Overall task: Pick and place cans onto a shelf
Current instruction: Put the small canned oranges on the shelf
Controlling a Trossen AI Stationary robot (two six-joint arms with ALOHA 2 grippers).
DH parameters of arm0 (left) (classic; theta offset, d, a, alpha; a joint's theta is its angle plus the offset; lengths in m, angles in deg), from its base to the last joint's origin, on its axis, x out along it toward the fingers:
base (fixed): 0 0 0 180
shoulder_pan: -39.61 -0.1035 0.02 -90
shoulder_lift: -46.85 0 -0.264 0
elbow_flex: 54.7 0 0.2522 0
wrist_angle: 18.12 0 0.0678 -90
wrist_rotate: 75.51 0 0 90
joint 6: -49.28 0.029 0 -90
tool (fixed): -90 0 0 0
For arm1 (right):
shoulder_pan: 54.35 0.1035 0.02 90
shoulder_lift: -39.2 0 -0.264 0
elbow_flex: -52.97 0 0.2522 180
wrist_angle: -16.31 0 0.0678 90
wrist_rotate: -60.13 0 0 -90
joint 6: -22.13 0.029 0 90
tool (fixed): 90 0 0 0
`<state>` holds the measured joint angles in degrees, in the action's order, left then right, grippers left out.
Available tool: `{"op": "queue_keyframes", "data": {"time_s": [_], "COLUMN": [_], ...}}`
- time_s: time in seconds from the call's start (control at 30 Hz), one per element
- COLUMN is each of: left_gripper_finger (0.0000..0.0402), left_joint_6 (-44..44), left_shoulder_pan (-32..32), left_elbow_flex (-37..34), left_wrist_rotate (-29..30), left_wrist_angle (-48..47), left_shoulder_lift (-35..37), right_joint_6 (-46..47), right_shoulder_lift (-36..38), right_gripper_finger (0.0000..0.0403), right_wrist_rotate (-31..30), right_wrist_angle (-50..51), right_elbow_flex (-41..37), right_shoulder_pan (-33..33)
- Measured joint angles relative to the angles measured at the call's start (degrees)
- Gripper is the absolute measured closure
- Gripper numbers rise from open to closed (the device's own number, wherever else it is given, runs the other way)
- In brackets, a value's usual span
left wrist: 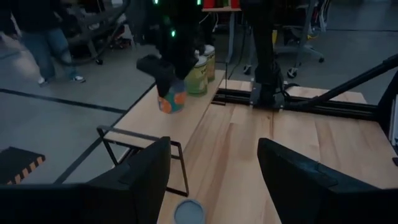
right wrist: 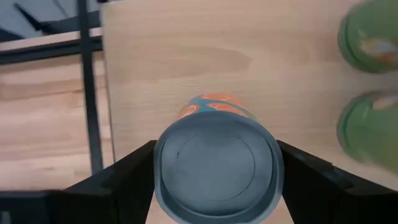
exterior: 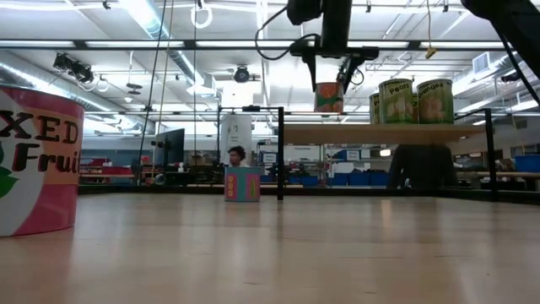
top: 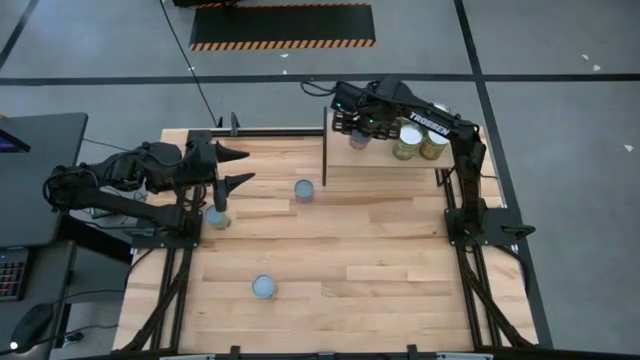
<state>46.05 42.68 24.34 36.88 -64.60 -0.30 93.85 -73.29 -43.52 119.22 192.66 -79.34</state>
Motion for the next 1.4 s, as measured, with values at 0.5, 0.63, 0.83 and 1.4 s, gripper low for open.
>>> {"op": "queue_keyframes", "data": {"time_s": [0.5,0.63,0.83,1.4], "left_gripper_finger": [0.0155,0.0155,0.0155,0.0155], "left_joint_6": [-0.03,-1.22,-3.24,-6.99], "left_shoulder_pan": [0.07,0.09,0.24,3.69], "left_elbow_flex": [0.0,0.0,0.0,0.0], "left_wrist_rotate": [-0.62,-0.68,-0.68,-0.68], "left_wrist_angle": [5.17,4.97,4.0,3.44], "left_shoulder_lift": [-0.02,-0.02,-0.02,-0.02], "right_joint_6": [16.88,21.43,22.21,-26.96], "right_shoulder_lift": [0.0,0.09,0.41,2.14], "right_gripper_finger": [0.0073,0.0055,0.0053,0.008], "right_wrist_rotate": [-0.16,-0.2,-2.36,2.8], "right_wrist_angle": [-2.16,-2.76,-5.79,-9.45], "right_elbow_flex": [-5.64,-5.22,-5.18,-5.13], "right_shoulder_pan": [-2.51,-3.31,-3.73,3.64]}}
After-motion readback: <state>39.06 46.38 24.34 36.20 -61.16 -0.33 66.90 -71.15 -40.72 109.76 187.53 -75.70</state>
